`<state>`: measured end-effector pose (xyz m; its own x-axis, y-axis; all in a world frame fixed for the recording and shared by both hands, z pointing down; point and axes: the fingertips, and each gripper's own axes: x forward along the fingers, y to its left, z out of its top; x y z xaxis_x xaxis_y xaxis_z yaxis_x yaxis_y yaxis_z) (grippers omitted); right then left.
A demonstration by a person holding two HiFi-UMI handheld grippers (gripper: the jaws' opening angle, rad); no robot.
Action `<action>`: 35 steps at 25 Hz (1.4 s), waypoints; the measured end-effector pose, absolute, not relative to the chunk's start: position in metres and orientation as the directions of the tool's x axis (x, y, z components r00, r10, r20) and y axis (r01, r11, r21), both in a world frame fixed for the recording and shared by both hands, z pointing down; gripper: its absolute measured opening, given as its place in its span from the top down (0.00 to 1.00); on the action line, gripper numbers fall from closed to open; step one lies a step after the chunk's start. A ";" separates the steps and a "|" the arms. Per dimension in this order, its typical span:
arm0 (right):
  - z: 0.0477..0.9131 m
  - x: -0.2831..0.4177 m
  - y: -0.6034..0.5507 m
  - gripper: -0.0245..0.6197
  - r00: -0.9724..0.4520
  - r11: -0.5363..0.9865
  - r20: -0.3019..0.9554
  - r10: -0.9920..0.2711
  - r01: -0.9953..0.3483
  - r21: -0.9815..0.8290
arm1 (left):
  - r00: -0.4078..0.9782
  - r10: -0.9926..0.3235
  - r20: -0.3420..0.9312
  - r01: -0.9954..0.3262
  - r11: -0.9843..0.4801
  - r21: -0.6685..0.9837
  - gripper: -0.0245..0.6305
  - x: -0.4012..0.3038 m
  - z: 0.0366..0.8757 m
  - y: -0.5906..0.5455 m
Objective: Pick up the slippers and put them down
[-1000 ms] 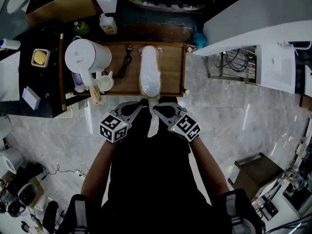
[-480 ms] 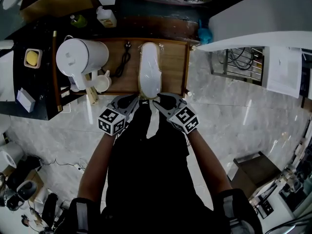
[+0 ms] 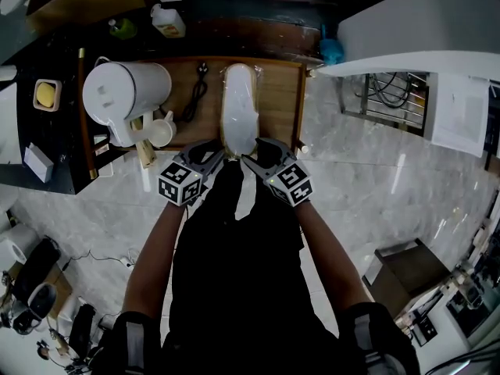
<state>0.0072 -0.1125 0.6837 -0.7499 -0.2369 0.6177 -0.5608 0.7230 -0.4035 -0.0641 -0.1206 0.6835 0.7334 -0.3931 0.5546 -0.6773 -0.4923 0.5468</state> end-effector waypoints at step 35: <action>0.743 0.011 -0.147 0.40 -0.720 0.513 0.672 -0.175 -0.649 -0.562 | 0.699 -0.204 0.686 -0.702 -0.383 0.601 0.50 -0.048 0.751 -0.133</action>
<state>0.0112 -0.1473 0.7427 -0.7200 -0.1750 0.6715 -0.6488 0.5131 -0.5620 -0.0477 -0.1325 0.7514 0.6987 -0.2043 0.6856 -0.7016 -0.3828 0.6010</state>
